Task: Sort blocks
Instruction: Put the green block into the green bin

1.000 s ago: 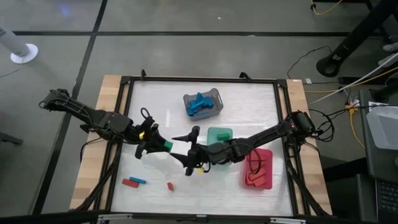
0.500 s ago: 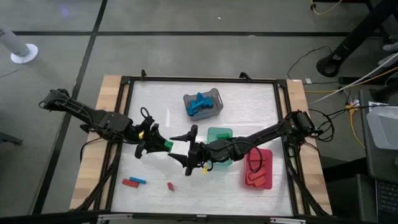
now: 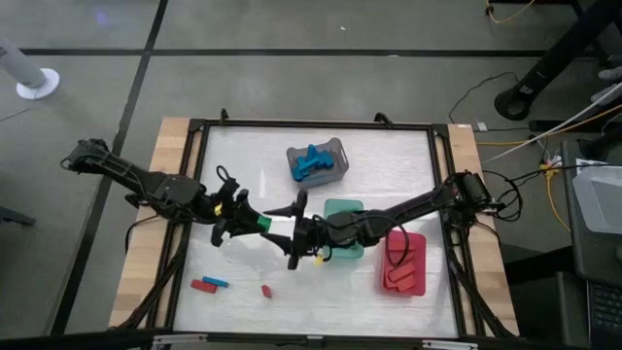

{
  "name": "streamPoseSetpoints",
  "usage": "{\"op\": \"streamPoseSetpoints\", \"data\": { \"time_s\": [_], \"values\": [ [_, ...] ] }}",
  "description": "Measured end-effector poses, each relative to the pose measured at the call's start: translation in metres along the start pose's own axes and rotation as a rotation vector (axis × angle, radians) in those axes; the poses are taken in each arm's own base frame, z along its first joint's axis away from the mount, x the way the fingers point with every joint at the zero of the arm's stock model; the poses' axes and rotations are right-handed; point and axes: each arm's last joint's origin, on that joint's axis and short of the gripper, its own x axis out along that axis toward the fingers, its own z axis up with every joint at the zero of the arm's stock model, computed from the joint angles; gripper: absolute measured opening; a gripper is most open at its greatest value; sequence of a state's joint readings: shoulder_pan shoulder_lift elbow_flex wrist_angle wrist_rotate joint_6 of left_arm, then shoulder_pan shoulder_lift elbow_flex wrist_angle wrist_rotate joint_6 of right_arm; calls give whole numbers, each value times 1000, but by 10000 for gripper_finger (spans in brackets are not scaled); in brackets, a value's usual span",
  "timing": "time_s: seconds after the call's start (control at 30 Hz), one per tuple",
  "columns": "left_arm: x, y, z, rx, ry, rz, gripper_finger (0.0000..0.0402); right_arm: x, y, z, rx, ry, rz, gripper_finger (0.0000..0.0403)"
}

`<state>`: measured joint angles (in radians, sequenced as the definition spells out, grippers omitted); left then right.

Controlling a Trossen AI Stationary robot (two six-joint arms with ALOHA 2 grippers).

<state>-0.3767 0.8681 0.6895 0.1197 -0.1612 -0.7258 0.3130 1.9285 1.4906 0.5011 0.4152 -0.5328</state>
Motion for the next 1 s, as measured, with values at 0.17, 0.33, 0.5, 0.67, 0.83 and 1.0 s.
{"op": "streamPoseSetpoints", "data": {
  "time_s": [0.17,0.33,0.5,0.67,0.83,1.0],
  "values": [
    [0,0,0,-1,1,6,123,0,0,0,-1,-3,7,188],
    [0,0,-1,-21,6,1,130,0,1,0,-23,-10,23,141],
    [0,2,-2,56,17,18,156,0,1,0,0,-7,24,142],
    [0,3,-5,127,63,20,188,-1,1,-1,46,29,11,147],
    [-5,5,-9,196,141,-1,203,-8,-5,1,95,117,8,138],
    [-15,13,-16,214,257,67,201,-22,-5,-2,131,295,43,146]
  ]
}}
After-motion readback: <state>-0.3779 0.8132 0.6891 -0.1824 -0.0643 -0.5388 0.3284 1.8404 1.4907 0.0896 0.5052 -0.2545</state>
